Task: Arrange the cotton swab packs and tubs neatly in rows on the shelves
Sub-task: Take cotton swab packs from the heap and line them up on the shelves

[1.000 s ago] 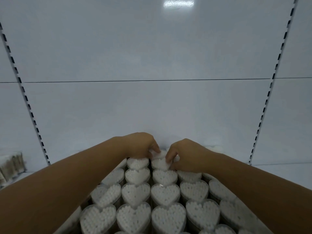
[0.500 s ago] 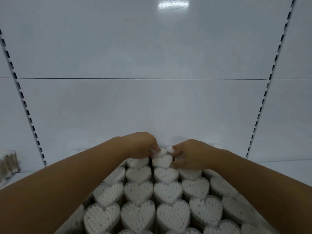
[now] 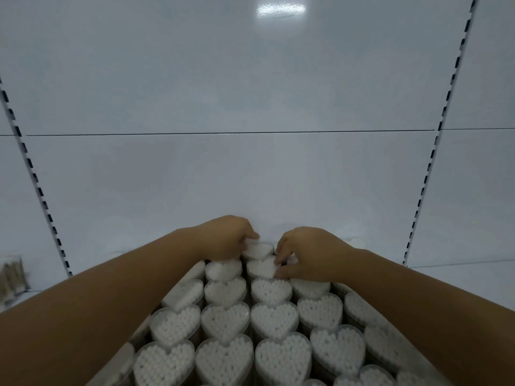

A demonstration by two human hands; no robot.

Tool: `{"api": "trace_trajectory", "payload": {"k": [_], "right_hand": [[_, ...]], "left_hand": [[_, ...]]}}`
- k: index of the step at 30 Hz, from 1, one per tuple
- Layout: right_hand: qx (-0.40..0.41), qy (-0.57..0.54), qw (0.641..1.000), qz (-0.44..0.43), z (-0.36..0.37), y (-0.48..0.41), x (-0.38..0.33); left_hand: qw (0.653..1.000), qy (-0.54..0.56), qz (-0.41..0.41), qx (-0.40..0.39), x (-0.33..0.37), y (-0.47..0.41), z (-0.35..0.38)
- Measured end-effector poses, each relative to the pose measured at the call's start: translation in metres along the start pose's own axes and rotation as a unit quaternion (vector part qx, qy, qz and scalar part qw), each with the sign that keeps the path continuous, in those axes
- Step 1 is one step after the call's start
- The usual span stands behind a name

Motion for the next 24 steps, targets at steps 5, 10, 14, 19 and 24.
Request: {"api": "trace_trajectory", "payload": {"k": [5, 10, 14, 19, 24], "right_hand": [[-0.007, -0.006, 1.0, 0.007, 0.001, -0.001, -0.001], [-0.023, -0.012, 1.0, 0.003, 0.003, -0.002, -0.001], [-0.03, 0.002, 1.0, 0.01, 0.005, 0.001, -0.003], [-0.021, -0.001, 1.0, 0.014, 0.003, 0.005, -0.006], [-0.014, -0.019, 1.0, 0.01, 0.001, 0.017, -0.009]], "left_hand": [[0.996, 0.034, -0.078, -0.035, -0.015, 0.039, -0.005], [0.989, 0.039, -0.087, -0.113, 0.003, 0.076, 0.029], [0.987, 0.021, -0.096, -0.126, 0.002, 0.078, 0.047], [0.989, 0.04, -0.084, -0.118, 0.001, 0.078, 0.048], [0.994, 0.074, -0.065, -0.051, 0.014, 0.081, 0.032]]}}
Point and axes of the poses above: each hand's wrist, its own y-axis away from the middle knuckle, its own z-axis out of the palm, x = y × z, the point moved 10 cm from there along -y, towards the middle knuckle, and after that the axes turned 5 degrees about z, right-handed, at the moved point
